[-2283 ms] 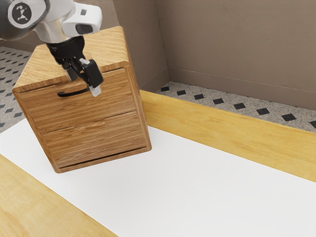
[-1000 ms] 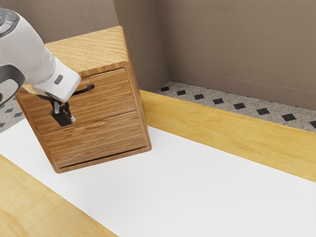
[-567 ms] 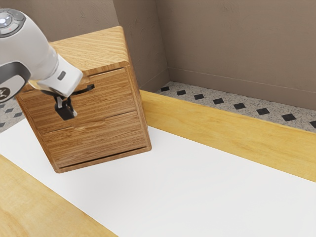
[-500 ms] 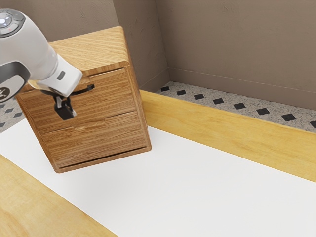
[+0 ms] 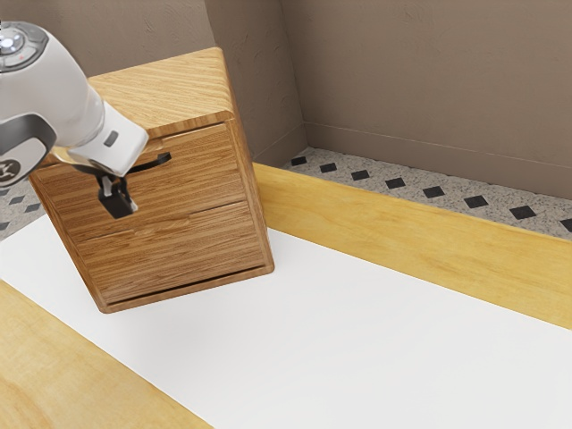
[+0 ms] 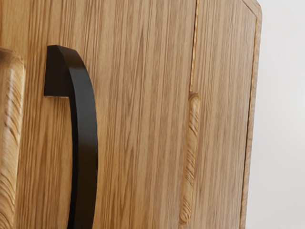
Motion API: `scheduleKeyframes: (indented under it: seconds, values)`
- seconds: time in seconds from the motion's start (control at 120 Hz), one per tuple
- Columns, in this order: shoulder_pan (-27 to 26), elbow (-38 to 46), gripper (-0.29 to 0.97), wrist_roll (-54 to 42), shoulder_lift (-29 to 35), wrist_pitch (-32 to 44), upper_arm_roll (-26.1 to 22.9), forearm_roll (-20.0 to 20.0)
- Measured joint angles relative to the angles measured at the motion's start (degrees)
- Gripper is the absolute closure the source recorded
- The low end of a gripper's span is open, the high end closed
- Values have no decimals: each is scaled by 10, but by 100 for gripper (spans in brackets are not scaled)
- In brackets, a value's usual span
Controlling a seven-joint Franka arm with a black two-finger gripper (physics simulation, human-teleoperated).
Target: Pull the drawer handle with one arm to open the drawer
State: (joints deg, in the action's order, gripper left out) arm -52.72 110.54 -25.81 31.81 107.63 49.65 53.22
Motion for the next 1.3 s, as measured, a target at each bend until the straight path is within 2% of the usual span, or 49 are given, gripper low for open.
scheduleKeyframes:
  seconds: [0.483, 0.65, 1.05, 1.3]
  values:
    - [-5, 13, -4, 8, 0, 3, 7, -5]
    - [-3, 16, 1, 12, -2, 2, 0, -5]
    - [39, 53, 2, 33, -3, -2, -66, 1]
    - [95, 89, 2, 49, 3, 1, -123, 2]
